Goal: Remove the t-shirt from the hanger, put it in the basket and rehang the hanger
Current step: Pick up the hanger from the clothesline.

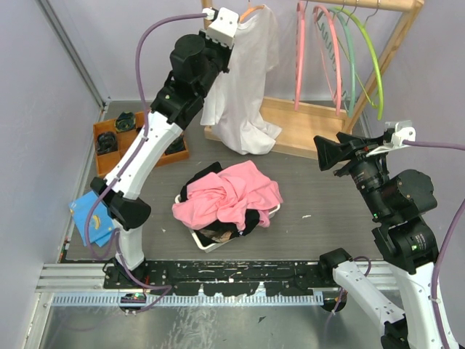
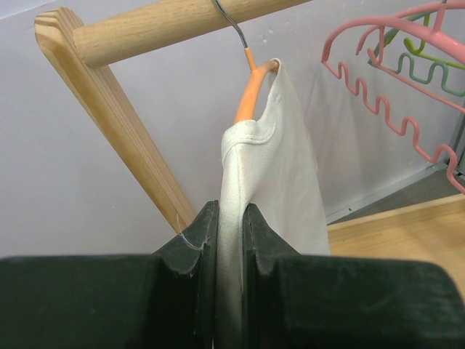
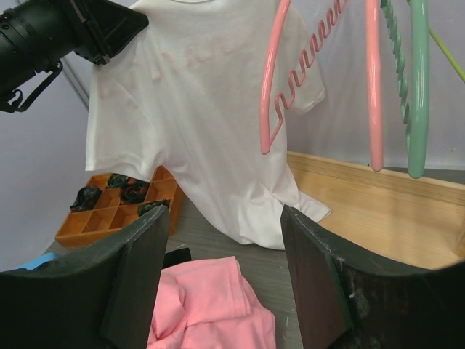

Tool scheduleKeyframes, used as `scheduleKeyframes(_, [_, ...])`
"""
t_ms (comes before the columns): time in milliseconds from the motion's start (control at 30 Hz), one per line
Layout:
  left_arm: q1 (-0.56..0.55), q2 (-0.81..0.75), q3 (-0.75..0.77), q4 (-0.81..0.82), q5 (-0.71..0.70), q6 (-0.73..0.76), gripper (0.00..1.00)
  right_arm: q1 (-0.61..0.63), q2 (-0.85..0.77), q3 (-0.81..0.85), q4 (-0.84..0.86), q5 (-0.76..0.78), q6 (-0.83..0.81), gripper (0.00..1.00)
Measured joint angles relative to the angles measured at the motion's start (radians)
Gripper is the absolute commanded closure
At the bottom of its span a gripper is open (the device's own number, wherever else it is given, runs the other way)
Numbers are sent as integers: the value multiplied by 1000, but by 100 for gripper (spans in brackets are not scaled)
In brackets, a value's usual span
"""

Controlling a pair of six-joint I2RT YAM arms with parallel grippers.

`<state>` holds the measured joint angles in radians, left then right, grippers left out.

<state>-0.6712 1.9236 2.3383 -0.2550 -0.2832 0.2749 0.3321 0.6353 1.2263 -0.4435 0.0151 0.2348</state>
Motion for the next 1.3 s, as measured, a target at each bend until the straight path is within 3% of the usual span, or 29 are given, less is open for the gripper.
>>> scheduleKeyframes(167, [0,3,-36,64,-3,39,100,0,0,0,0,0,0,32])
scheduleKeyframes(700, [-6,-134,-474,514,13,203,100,0,7,-12,1,-2,1,32])
scheduleKeyframes(1067, [-19,-139,-512,683,7,277,100,0,7,-12,1,-2,1,32])
scheduleKeyframes(1300, [-26,-165,-536,680,1,284,100,0,7,-12,1,-2,2,32])
